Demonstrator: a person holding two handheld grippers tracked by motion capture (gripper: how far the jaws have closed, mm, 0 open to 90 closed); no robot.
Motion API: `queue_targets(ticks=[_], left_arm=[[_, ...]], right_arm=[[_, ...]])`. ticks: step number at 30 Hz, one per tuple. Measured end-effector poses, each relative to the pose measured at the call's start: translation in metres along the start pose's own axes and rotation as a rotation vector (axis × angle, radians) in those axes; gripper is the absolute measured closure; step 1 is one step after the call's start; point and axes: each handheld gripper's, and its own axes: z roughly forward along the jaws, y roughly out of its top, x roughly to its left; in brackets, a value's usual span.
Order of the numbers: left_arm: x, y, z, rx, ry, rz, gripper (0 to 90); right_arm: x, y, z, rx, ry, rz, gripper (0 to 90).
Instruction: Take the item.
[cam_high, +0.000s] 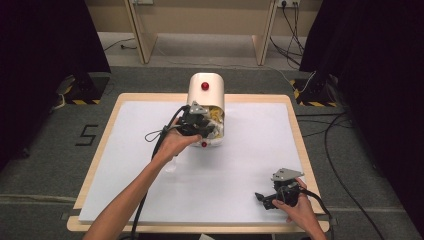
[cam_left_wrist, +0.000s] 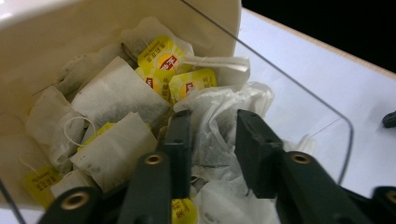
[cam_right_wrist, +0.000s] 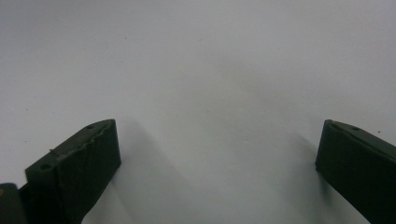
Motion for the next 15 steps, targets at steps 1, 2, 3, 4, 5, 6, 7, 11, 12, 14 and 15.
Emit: queue_targets(ticks=[1, 2, 3, 4, 5, 6, 7, 11, 12, 14, 15], left_arm=[[0.000, 0.000, 0.000, 0.000, -0.001, 0.001, 73.5], [0.001, 0.000, 0.000, -0.001, 0.002, 0.006, 76.5], [0.001, 0.001, 0.000, -0.003, 0.003, 0.008, 78.9], [0.001, 0.001, 0.000, -0.006, 0.001, 0.012, 80.4], [0.000, 0.001, -0.001, -0.009, 0.006, 0.022, 84.1], [0.000, 0.001, -0.001, -0.013, 0.006, 0.023, 84.1], [-0.001, 0.001, -0.003, -0.016, 0.004, 0.031, 84.7], [-0.001, 0.001, -0.008, -0.025, -0.008, 0.041, 86.4], [-0.001, 0.001, -0.010, -0.032, -0.008, 0.042, 86.4], [0.000, 0.002, -0.013, -0.040, -0.007, 0.044, 86.8], [0.002, 0.002, -0.016, -0.047, -0.006, 0.040, 87.0]], right_arm=[[0.000, 0.000, 0.000, 0.001, 0.001, 0.000, 0.5], [0.000, 0.000, 0.000, 0.001, 0.001, 0.000, 0.5], [0.000, 0.000, 0.000, 0.001, 0.001, 0.000, 0.5], [0.000, 0.000, 0.000, 0.000, 0.000, 0.000, 0.5], [0.000, 0.000, 0.000, 0.000, 0.000, 0.000, 0.5], [0.000, 0.000, 0.000, 0.000, 0.000, 0.000, 0.5], [0.000, 0.000, 0.000, 0.002, 0.001, 0.001, 0.5], [0.000, 0.000, 0.000, 0.000, 0.000, 0.000, 0.5], [0.000, 0.000, 0.000, 0.000, 0.000, 0.000, 0.5], [0.000, 0.000, 0.000, 0.000, 0.000, 0.000, 0.5], [0.000, 0.000, 0.000, 0.000, 0.000, -0.001, 0.5]])
